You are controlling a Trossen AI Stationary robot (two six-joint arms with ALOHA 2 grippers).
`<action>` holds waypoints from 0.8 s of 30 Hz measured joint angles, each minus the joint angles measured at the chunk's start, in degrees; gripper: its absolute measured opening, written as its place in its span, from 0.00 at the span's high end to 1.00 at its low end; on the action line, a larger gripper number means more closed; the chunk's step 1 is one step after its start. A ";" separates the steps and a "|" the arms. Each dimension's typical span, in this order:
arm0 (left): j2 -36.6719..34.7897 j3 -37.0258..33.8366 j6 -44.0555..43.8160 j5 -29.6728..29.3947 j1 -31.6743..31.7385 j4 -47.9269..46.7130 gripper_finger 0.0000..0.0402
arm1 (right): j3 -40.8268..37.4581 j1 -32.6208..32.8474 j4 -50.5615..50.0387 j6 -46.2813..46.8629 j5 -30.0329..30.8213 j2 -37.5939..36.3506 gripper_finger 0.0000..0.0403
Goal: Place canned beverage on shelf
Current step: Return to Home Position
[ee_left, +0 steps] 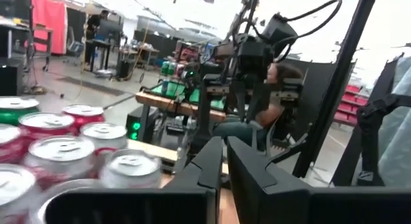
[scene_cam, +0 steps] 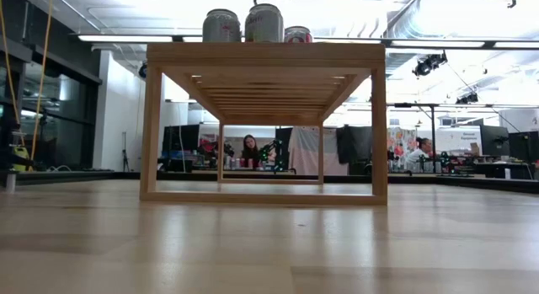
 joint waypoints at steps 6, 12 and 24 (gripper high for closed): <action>-2.63 0.00 -0.43 5.60 5.51 -7.10 0.99 | -0.07 1.61 -13.30 7.24 2.40 -3.20 0.99; -3.47 0.00 -0.50 6.02 5.25 -9.13 1.00 | -0.12 7.43 -22.61 15.76 9.75 -4.28 0.99; -4.17 -6.30 -1.05 5.99 4.02 1.86 1.00 | -0.13 12.46 -22.05 19.68 12.22 -5.89 1.00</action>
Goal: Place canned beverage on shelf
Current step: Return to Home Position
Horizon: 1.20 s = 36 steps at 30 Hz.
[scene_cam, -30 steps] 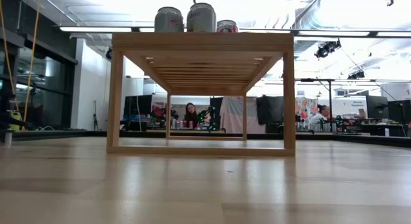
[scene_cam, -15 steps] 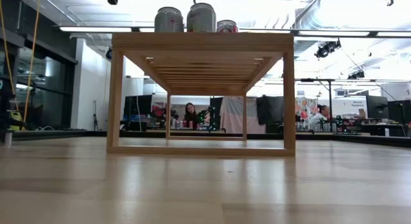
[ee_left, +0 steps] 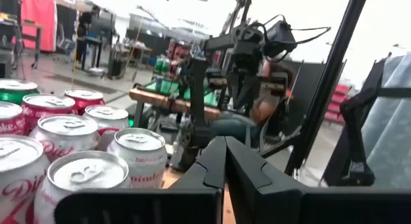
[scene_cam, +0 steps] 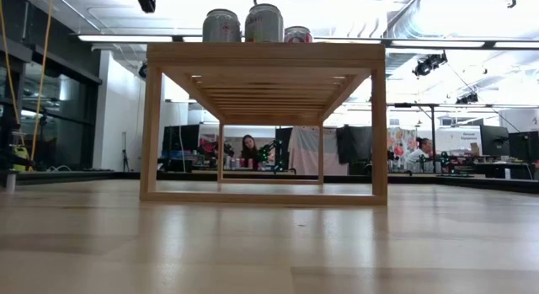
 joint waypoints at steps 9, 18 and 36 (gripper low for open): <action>-0.60 -4.01 -6.01 0.25 -0.07 2.28 1.00 | 0.00 -2.20 0.61 -4.05 -10.08 1.03 1.00; -2.18 -3.93 -2.23 0.42 -0.07 2.35 1.00 | 0.00 -7.13 2.84 -5.93 -10.87 2.38 1.00; -2.88 -3.94 0.70 0.39 -0.07 2.23 1.00 | -21.61 -16.05 26.32 -13.66 -25.67 -14.80 1.00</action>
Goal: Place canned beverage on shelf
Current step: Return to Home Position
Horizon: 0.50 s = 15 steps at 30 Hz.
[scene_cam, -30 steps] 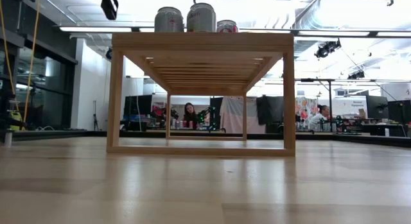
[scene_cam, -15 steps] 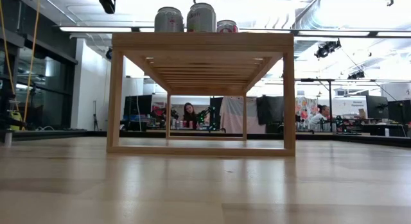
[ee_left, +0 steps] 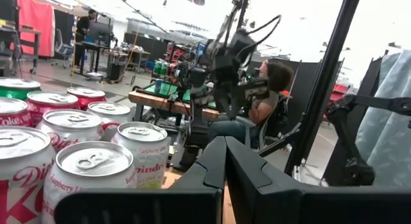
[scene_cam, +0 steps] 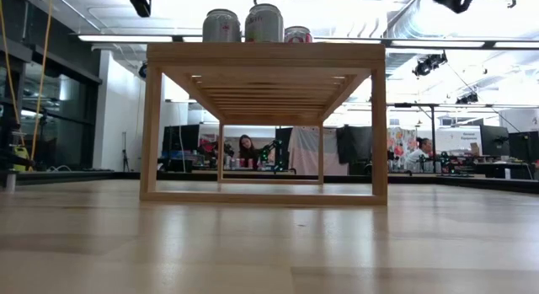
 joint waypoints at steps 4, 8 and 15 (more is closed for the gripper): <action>0.02 0.02 2.67 -0.02 -0.02 -0.30 1.00 | -12.17 -3.93 14.99 -4.67 -0.63 -7.27 1.00; 0.02 0.02 2.79 -1.09 -0.02 -0.30 1.00 | -18.99 -9.52 24.66 -11.64 -3.43 -11.34 1.00; 0.02 0.02 2.82 -3.82 -0.02 -0.32 1.00 | -19.61 -18.16 24.82 -18.73 -5.90 -14.15 1.00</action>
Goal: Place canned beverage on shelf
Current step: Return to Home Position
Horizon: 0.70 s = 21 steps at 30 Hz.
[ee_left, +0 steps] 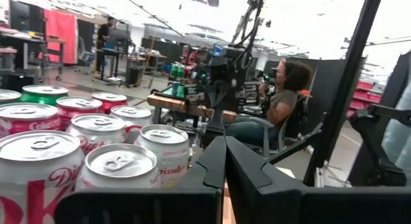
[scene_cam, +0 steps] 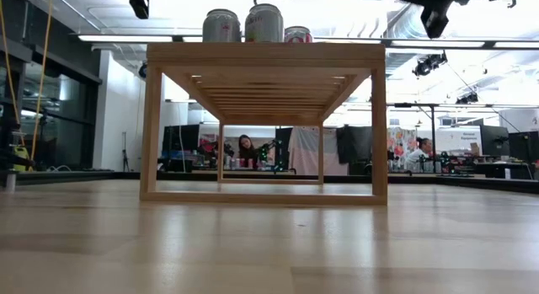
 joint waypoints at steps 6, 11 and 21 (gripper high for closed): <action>0.00 0.00 -0.02 -0.70 0.00 -0.06 1.00 | 1.50 -2.48 0.97 -1.18 -1.92 -0.78 1.00; 0.00 0.00 -0.02 -0.34 0.00 -0.13 1.00 | 1.55 -2.44 2.34 0.08 -2.32 -0.20 1.00; 0.00 -0.01 0.44 -0.29 0.00 -0.52 1.00 | 1.57 -2.40 2.22 3.47 -4.27 0.90 1.00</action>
